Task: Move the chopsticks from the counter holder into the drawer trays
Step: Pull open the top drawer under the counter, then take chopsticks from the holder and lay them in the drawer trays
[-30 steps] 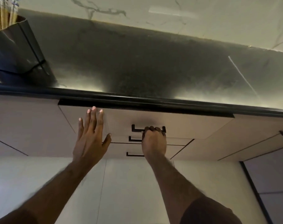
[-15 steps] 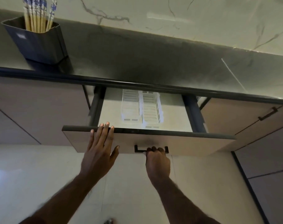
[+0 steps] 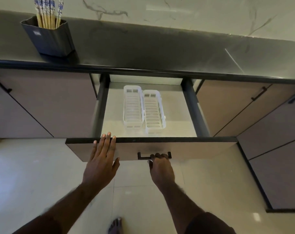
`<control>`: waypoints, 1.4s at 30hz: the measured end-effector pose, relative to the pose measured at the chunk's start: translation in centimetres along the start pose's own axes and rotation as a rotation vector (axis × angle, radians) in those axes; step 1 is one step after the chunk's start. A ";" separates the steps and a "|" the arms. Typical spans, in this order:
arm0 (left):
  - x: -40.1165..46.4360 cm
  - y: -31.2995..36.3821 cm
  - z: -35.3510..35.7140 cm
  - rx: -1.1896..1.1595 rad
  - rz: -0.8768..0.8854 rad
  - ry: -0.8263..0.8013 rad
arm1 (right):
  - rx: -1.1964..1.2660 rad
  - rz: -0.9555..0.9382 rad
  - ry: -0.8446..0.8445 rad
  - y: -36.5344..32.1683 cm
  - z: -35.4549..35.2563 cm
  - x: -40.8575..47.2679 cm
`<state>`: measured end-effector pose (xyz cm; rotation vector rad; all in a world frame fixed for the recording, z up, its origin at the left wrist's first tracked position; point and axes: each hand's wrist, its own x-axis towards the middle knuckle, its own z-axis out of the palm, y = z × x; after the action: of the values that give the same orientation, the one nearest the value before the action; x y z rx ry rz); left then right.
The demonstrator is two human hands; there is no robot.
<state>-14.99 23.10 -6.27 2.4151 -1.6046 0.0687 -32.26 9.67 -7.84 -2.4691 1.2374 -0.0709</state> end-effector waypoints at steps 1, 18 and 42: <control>-0.7 0.2 -0.3 0.014 -0.002 -0.015 | 0.012 -0.013 -0.007 -0.2 -0.4 -0.6; 0.1 -1.7 -9.5 0.062 -0.003 -0.290 | 0.177 -0.153 0.043 -9.9 -12.6 0.1; 23.0 -33.4 -28.1 -0.430 0.099 0.119 | 0.454 -0.158 0.428 -46.0 -18.2 24.2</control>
<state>27.30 20.93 19.13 1.9700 -1.5038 -0.1041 13.86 10.04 22.39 -2.1970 1.0272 -0.8615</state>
